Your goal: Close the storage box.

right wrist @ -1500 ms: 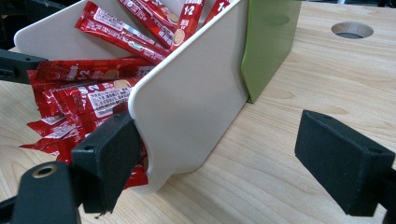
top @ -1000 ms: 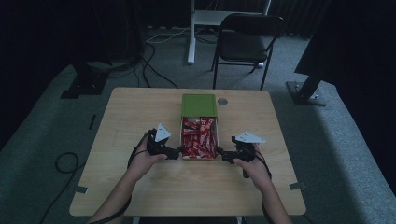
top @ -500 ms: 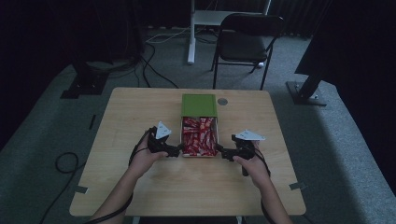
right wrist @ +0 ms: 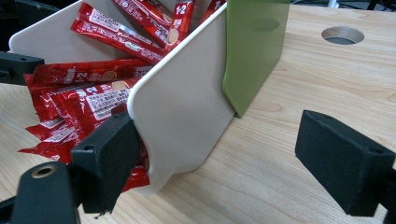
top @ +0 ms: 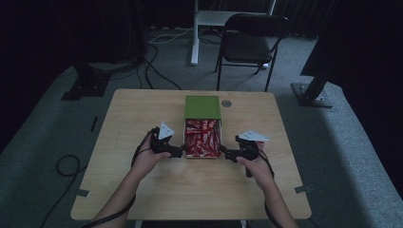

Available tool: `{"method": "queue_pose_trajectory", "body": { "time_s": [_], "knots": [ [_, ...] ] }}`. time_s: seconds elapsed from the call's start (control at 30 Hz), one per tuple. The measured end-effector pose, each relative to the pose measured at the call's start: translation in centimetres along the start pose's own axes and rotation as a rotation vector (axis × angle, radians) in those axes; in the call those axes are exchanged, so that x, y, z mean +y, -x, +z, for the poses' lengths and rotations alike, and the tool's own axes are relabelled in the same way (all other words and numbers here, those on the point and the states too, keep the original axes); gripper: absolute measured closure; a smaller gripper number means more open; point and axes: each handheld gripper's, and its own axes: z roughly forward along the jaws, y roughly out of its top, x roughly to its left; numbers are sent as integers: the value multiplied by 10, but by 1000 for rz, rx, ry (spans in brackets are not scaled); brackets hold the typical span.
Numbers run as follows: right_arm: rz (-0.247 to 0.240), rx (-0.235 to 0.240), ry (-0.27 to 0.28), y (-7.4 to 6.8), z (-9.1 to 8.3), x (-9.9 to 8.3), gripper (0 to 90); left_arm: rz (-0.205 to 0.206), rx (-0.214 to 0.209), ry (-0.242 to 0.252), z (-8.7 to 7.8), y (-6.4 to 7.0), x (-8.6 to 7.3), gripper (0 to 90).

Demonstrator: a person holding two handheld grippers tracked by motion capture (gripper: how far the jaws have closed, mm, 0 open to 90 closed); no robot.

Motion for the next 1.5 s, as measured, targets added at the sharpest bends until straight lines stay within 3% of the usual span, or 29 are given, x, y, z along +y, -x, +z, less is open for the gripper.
{"method": "queue_pose_trajectory", "body": {
  "time_s": [1.5],
  "knots": [
    [17, -23, 9, 11, 13, 18, 139, -2, 17, 3, 10, -9, 15, 27]
  ]
}}
